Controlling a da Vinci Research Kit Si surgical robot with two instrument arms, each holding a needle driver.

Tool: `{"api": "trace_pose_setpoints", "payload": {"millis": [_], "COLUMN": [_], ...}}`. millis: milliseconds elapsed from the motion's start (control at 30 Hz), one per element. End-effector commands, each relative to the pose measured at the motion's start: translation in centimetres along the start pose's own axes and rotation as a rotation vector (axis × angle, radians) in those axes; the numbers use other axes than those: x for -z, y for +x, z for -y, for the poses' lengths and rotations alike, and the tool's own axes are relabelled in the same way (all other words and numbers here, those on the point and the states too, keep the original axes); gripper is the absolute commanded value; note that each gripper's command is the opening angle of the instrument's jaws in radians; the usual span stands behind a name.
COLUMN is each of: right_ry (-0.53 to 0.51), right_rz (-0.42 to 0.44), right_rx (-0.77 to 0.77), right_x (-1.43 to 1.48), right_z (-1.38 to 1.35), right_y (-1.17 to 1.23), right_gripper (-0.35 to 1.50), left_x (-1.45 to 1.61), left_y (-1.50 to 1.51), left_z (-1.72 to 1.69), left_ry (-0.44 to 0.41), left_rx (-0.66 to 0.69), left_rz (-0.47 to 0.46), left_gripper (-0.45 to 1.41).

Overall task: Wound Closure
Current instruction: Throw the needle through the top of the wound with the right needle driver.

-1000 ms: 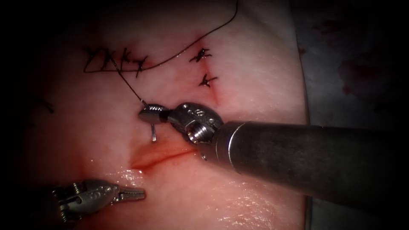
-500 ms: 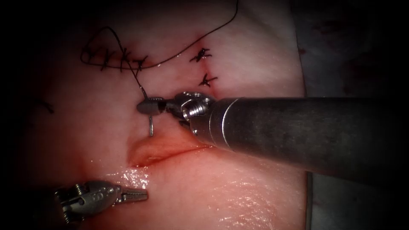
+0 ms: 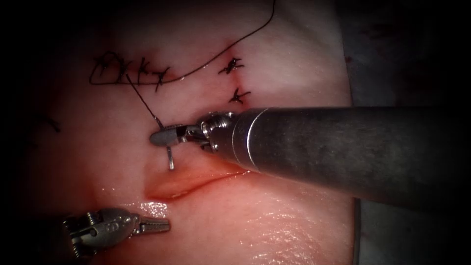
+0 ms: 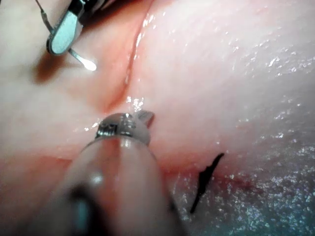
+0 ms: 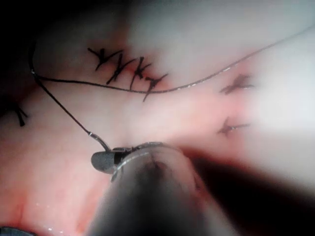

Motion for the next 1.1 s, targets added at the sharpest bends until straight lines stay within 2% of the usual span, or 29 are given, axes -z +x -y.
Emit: {"api": "trace_pose_setpoints", "payload": {"millis": [33, 167, 467, 667, 700, 733, 767, 833, 900, 967, 1100], "right_ry": [0.001, -0.003, -0.022, 0.062, 0.099, 0.099, 0.112, 0.114, 0.111, 0.112, 0.097], "right_rz": [0.006, 0.023, 0.048, -0.011, -0.056, -0.056, -0.077, -0.138, -0.158, -0.183, -0.209], "right_rx": [-0.006, -0.041, -0.084, -0.082, -0.001, -0.001, 0.013, 0.144, 0.198, 0.254, 0.332], "right_x": [-0.10, -0.10, -0.11, -0.04, 0.02, 0.02, 0.04, 0.12, 0.18, 0.26, 0.40], "right_z": [0.03, 0.02, -0.09, -0.05, -0.07, -0.07, -0.08, -0.15, -0.20, -0.27, -0.41], "right_y": [-0.05, -0.28, -0.55, -0.37, -0.25, -0.25, -0.20, 0.01, 0.13, 0.26, 0.48], "right_gripper": [-0.35, -0.35, -0.35, -0.35, -0.35, -0.35, -0.20, 0.27, 0.64, 0.76, 1.08], "left_x": [-0.08, -0.07, -0.06, -0.06, -0.04, -0.04, -0.04, -0.02, -0.02, -0.02, -0.02], "left_y": [0.00, 0.02, 0.05, 0.06, 0.07, 0.07, 0.07, 0.09, 0.11, 0.12, 0.12], "left_z": [0.01, 0.03, 0.06, 0.05, 0.03, 0.03, 0.02, 0.00, 0.00, 0.00, 0.01], "left_ry": [-0.001, -0.003, -0.006, -0.005, -0.006, -0.006, -0.003, 0.008, 0.020, 0.030, 0.038], "left_rx": [-0.002, 0.000, -0.008, -0.013, -0.030, -0.030, -0.040, -0.070, -0.089, -0.103, -0.119], "left_rz": [-0.001, -0.001, 0.000, 0.001, 0.002, 0.002, -0.005, -0.032, -0.059, -0.082, -0.097], "left_gripper": [-0.45, -0.45, -0.45, -0.45, -0.45, -0.45, -0.45, -0.43, -0.16, 0.02, 0.07]}}
